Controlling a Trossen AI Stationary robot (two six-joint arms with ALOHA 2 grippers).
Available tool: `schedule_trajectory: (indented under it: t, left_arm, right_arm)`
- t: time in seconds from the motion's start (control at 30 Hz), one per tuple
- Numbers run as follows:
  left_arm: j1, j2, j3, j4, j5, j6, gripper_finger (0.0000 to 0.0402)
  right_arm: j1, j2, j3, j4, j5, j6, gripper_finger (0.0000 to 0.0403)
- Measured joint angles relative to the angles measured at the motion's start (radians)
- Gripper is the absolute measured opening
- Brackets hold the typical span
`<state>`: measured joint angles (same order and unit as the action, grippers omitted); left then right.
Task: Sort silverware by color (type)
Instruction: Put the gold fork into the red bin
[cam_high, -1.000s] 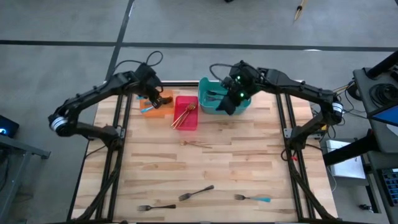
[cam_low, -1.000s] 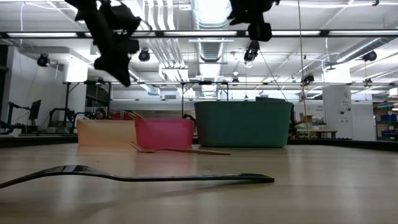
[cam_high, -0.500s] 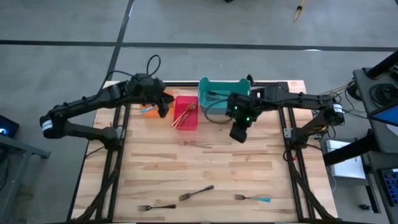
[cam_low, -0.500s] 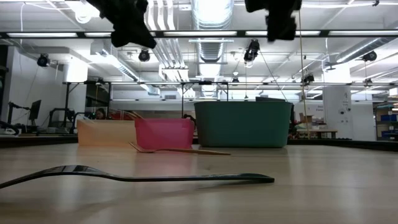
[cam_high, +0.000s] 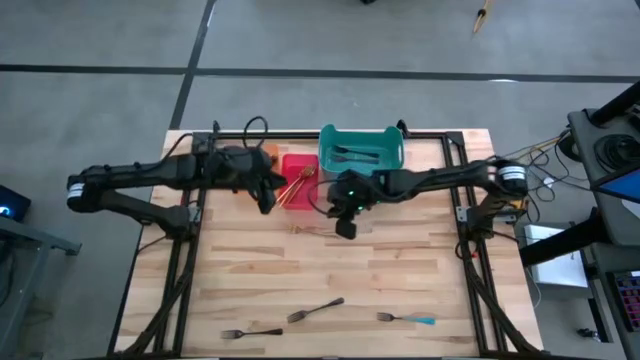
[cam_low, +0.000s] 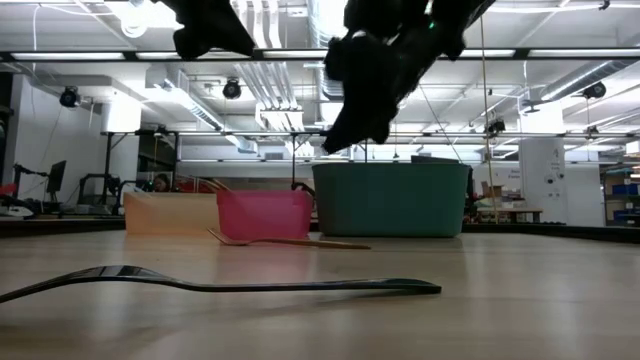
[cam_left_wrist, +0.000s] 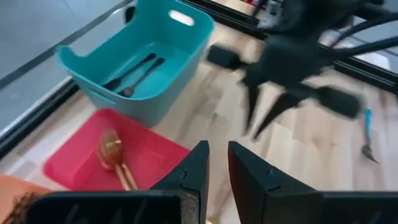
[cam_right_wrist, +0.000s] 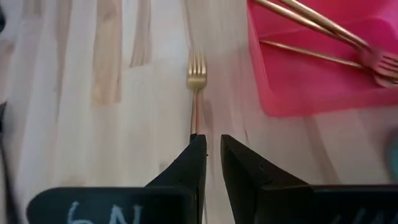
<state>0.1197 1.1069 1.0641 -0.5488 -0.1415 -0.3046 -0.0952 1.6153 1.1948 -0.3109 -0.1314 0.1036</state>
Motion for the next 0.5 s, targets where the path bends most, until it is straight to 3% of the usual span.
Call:
schedule_trajectory:
  t: [0.2,0.5]
  left_arm:
    - [-0.077,0.000,0.000,-0.004,-0.047,-0.039,0.0041]
    - [-0.093,-0.005,-0.001,-0.054,-0.155,-0.046,0.0041]
  right_arm:
    - [0.012,0.123,0.026,0.095,-0.006,0.033,0.0054]
    - [0.037,0.288,0.083,0.115,0.001,0.136,0.0138]
